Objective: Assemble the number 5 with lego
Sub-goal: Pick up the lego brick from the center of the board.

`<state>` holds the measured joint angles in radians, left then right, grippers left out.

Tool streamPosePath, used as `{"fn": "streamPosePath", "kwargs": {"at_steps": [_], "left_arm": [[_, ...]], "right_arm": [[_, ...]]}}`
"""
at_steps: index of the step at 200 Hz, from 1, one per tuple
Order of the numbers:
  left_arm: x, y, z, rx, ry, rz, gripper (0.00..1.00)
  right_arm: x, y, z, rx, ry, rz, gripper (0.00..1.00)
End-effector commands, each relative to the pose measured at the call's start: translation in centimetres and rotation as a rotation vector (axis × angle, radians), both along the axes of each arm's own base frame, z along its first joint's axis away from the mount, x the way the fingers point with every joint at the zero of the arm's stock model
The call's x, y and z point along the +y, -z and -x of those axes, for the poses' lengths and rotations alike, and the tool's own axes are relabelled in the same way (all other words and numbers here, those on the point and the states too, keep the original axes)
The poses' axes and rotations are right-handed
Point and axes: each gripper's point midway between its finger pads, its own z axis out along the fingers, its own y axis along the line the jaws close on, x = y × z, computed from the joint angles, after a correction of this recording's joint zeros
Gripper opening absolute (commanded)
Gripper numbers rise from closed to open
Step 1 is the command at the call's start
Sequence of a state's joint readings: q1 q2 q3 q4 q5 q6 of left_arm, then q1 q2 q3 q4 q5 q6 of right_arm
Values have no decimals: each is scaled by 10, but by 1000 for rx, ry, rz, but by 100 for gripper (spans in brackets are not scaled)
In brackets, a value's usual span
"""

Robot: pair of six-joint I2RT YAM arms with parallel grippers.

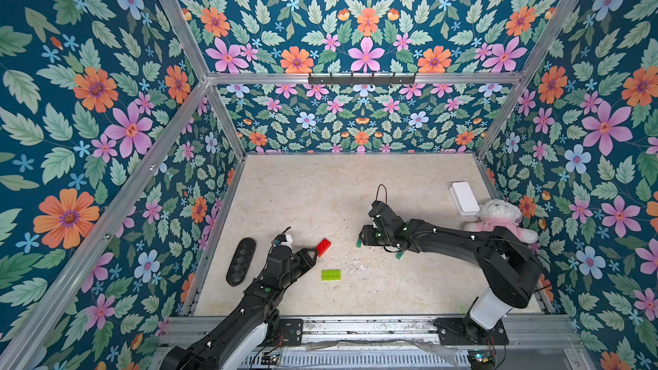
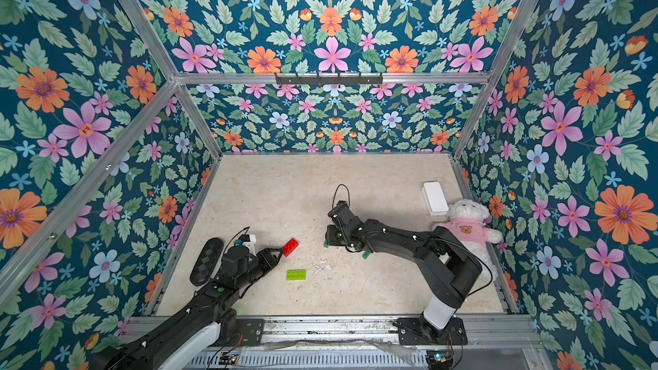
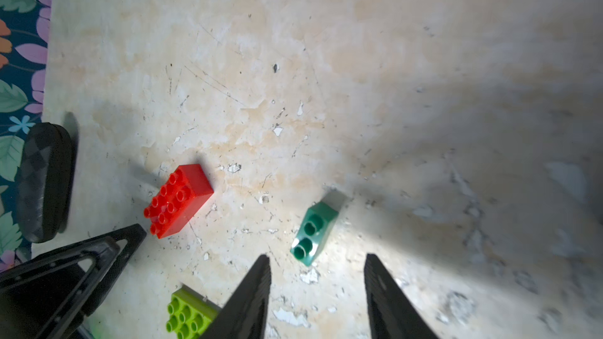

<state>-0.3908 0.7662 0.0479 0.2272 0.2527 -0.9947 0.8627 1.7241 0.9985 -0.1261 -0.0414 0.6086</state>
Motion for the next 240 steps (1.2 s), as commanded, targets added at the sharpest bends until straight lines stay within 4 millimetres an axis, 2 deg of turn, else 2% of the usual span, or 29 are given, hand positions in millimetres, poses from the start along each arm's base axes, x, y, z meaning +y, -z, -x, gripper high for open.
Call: {"fn": "streamPosePath", "kwargs": {"at_steps": [1,25,74,131,157,240], "left_arm": [[1,-11,-9,-59,-37,33,51],[0,-10,-9,-57,-35,30,51],[0,-8,-9,-54,-32,23,51],[-2,-8,-10,-61,-21,25,51],[-5,-8,-12,-64,-12,33,49],[-8,-10,-27,-75,-2,-16,47]], "right_arm": [[5,15,8,62,-18,52,45],[9,24,8,77,-20,107,44],[11,29,8,89,-16,141,38],[8,36,5,91,-20,199,24],[10,32,2,77,-21,197,16],[-1,10,-2,5,-10,202,13]]}}
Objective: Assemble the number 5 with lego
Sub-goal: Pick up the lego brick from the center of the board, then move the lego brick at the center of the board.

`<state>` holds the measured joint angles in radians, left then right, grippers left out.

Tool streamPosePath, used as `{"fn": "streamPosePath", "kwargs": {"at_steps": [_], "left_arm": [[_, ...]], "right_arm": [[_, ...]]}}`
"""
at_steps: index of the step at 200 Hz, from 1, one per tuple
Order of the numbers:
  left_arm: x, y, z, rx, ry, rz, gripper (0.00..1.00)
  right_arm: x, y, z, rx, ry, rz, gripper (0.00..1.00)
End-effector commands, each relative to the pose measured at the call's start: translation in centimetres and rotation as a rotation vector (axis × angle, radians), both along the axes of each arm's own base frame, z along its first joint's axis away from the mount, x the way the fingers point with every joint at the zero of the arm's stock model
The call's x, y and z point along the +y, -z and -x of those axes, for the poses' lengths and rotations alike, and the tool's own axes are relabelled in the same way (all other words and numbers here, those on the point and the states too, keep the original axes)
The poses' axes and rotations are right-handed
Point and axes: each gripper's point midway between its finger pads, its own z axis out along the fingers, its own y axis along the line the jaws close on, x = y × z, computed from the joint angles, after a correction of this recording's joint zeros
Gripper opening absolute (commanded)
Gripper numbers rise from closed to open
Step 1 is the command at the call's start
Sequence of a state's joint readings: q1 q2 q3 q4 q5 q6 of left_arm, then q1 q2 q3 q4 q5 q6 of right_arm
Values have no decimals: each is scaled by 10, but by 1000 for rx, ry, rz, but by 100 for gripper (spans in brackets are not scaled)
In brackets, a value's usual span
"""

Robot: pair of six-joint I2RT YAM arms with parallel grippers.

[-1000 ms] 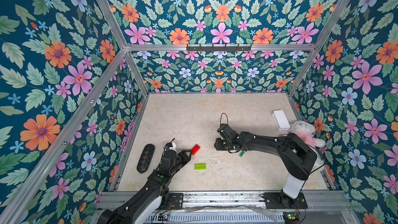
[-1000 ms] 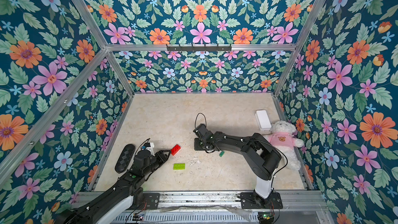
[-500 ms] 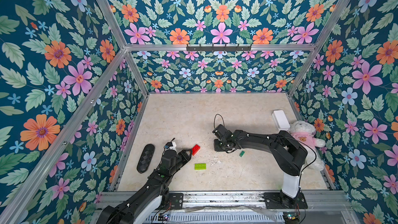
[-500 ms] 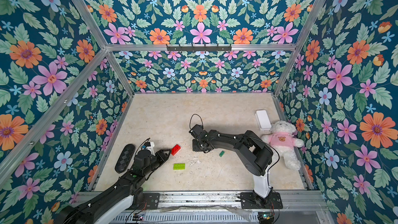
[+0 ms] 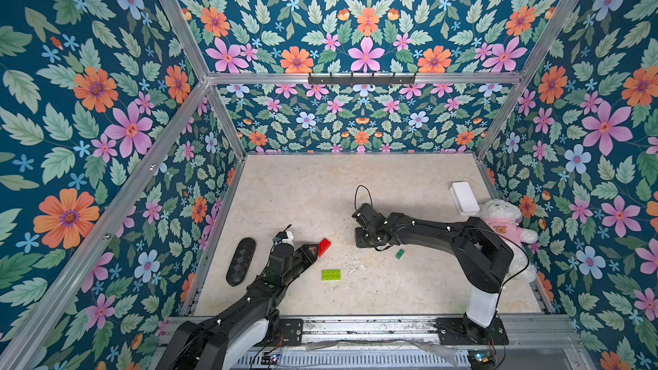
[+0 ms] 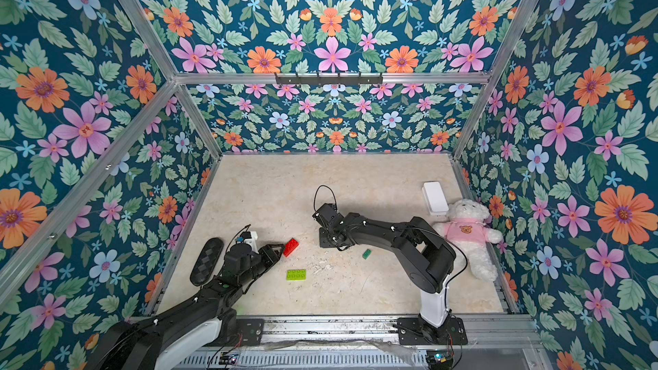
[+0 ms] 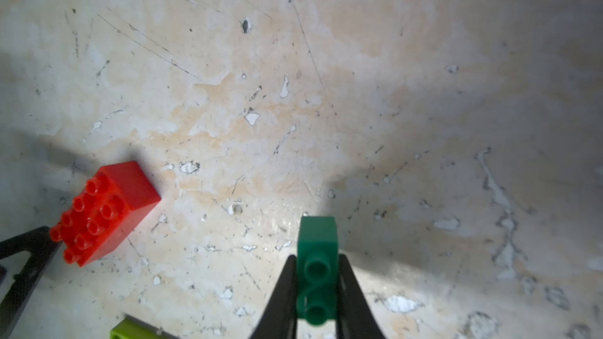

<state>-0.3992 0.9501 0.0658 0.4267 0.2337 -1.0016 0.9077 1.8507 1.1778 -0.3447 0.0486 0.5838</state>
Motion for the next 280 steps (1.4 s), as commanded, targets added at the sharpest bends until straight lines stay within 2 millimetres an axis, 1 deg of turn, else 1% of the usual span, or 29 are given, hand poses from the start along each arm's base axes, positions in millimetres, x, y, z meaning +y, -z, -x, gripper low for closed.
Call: {"fn": "streamPosePath", "kwargs": {"at_steps": [1,30,69,99,132,167,185,228,262,280], "left_arm": [[-1,-7,-9,-42,9,-26,47],[-9,-6,-16,-36,36,-22,46],[-13,-4,-24,-37,41,-24,46],[-23,-9,-36,-53,69,-15,46],[-39,-6,-44,-43,109,-1,44],[-58,0,-42,-34,149,26,43],[-59,2,-42,-33,146,16,44],[-60,-5,-56,-68,144,-27,46],[-71,-5,-65,-69,171,-17,46],[-73,-2,-63,-60,175,8,46]], "right_arm": [[-7,-6,-3,-31,7,17,13],[-12,-15,-4,-50,16,6,13],[-13,-21,-1,-64,6,-32,13],[-9,-29,0,-77,-30,-53,13],[-9,-36,1,-91,-51,-56,13],[-4,-37,5,-69,-80,-75,13],[1,-35,6,-59,-98,-78,13],[16,-33,4,-46,-161,-58,13],[18,-34,-1,-49,-166,-44,13],[21,-32,-2,-40,-169,-43,13]]}}
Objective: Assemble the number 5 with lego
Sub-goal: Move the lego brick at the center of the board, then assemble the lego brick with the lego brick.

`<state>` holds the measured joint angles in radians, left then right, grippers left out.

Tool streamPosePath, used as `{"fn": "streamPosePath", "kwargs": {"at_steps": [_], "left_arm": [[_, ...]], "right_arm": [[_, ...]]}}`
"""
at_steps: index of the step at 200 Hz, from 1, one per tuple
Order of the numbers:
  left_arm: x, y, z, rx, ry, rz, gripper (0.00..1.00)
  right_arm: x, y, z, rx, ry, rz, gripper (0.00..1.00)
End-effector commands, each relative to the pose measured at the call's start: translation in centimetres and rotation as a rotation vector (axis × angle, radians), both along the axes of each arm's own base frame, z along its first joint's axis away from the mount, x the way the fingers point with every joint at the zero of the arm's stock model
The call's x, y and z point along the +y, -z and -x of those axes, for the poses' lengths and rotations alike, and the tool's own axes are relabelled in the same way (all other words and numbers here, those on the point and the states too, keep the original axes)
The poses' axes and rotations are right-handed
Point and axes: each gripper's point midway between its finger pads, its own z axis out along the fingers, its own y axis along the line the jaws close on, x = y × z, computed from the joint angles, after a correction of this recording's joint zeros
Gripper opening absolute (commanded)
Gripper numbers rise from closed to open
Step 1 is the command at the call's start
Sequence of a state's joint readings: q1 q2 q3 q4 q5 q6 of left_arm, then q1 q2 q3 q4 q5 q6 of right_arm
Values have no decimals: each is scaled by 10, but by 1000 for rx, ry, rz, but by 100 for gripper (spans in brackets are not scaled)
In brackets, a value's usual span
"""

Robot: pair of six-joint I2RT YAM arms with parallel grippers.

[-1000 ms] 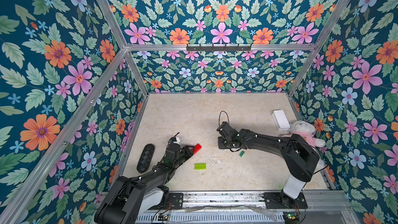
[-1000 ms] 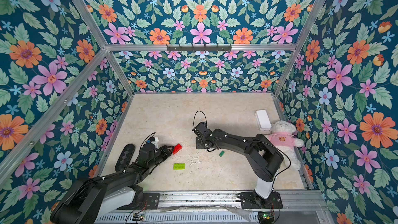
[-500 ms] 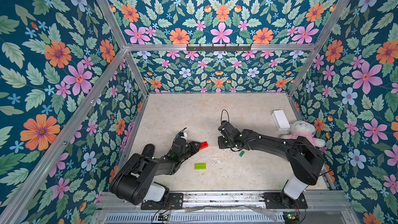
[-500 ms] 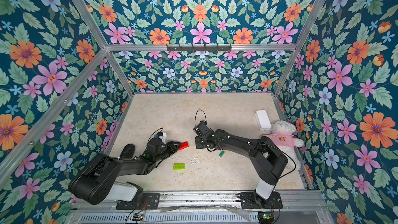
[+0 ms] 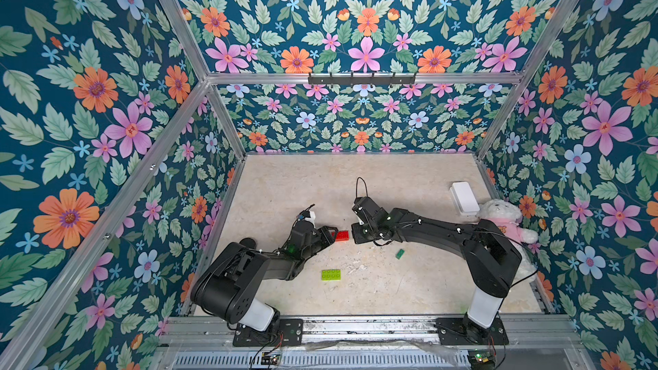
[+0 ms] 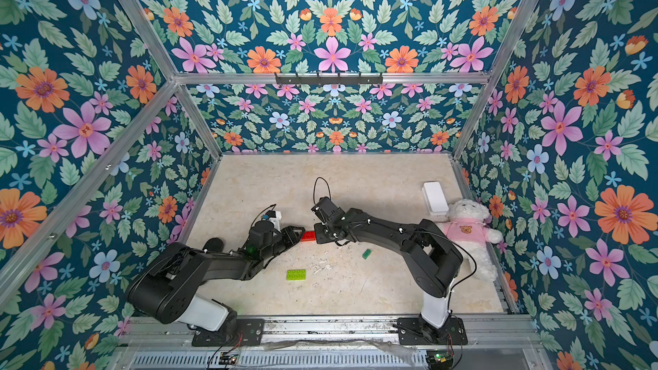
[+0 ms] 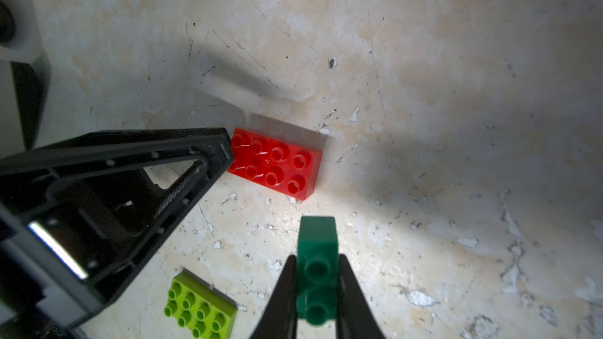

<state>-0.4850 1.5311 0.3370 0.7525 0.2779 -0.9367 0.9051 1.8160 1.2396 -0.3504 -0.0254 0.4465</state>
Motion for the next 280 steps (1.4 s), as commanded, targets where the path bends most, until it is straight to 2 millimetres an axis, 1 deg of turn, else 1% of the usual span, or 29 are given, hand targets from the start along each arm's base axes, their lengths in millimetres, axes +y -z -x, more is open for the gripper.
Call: {"fn": "streamPosePath", "kwargs": {"at_steps": [1,30,83,97,128,162,192,197,214,254,280], "left_arm": [[-5,-3,-1,-18,20,27,46],[1,2,7,-5,1,28,48],[20,-5,18,-30,-39,-30,51],[26,-6,20,-37,-53,-50,51],[36,-5,26,-35,-71,-90,52],[40,-5,31,-39,-74,-87,52],[43,-3,36,-36,-81,-85,52],[44,-3,37,-36,-81,-85,52],[45,-2,38,-36,-86,-84,52],[45,-2,39,-38,-83,-78,52],[45,-3,40,-40,-83,-76,52]], "right_arm": [[-1,4,1,14,-15,27,13],[2,10,0,37,-13,46,13],[12,13,-3,64,-9,56,13],[14,17,-4,74,-5,71,13],[18,23,-6,92,7,95,13],[24,26,-6,87,4,118,13],[24,31,-7,97,23,141,13],[24,30,-7,95,26,141,13],[19,32,-9,87,46,176,13],[20,37,-9,95,56,197,13],[23,37,-10,93,59,206,14]]}}
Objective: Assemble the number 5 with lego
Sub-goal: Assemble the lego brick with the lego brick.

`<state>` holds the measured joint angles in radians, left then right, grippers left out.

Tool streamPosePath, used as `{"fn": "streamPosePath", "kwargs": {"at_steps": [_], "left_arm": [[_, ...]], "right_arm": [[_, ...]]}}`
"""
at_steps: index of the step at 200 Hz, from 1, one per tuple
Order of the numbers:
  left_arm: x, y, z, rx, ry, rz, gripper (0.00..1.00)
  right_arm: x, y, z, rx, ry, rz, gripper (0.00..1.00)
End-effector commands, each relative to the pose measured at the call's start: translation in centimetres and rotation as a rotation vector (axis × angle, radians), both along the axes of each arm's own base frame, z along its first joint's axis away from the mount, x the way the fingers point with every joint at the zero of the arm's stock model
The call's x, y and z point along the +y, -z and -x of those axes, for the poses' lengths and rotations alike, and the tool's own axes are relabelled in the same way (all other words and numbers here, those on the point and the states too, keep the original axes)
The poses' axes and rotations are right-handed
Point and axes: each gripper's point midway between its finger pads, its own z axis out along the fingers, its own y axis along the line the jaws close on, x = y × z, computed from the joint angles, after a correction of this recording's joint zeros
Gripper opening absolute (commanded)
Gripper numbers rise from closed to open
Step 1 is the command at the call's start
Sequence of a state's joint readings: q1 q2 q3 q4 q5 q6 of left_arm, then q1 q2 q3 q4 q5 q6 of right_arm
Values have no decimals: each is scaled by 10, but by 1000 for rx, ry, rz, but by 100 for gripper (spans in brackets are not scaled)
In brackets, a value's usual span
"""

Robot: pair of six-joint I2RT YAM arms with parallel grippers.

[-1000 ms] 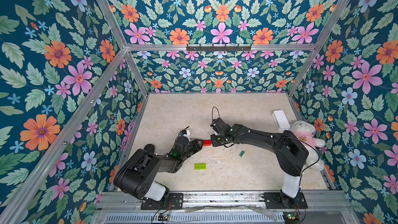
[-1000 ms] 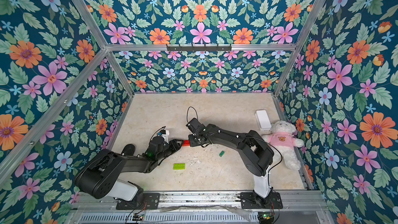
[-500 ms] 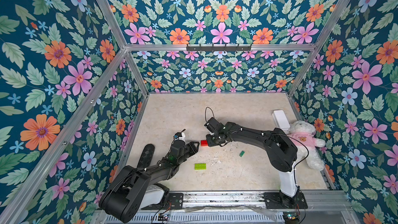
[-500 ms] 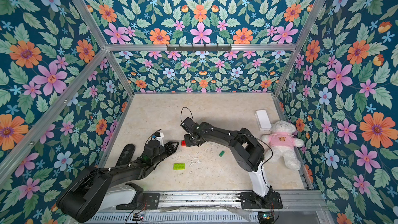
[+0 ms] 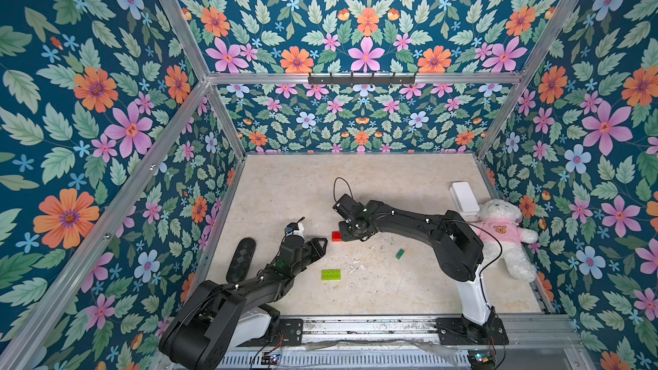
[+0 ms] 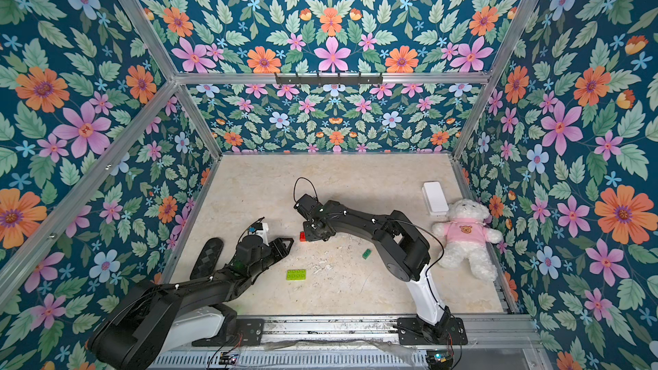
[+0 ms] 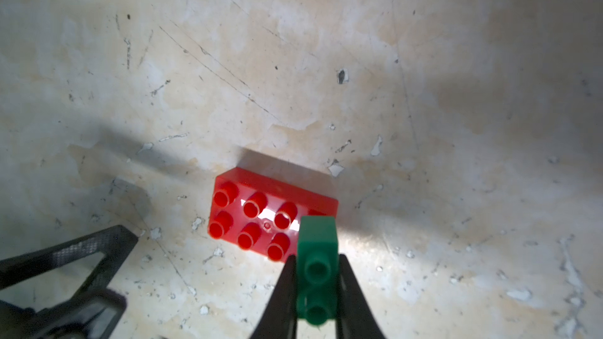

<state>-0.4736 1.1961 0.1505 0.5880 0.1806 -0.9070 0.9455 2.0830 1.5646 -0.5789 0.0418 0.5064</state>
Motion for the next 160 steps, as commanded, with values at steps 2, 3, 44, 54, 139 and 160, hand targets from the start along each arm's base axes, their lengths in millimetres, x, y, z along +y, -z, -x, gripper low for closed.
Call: {"fn": "streamPosePath", "kwargs": {"at_steps": [2,3,44,54,139,160], "left_arm": [[1,-2,-1,-15,-3,-4,52],[1,-1,-1,-14,-3,-5,52],[2,0,0,-13,-3,-3,51],[2,1,1,-12,-4,-1,51],[2,-1,-1,-24,-12,8,51],[2,0,-1,-20,-11,7,51]], "right_arm": [[-7,6,4,16,15,51,14],[-8,7,4,18,15,53,14],[-5,9,4,23,19,70,14],[-7,11,4,24,22,77,14],[-10,23,10,48,5,145,14],[-12,26,12,48,-1,176,14]]}}
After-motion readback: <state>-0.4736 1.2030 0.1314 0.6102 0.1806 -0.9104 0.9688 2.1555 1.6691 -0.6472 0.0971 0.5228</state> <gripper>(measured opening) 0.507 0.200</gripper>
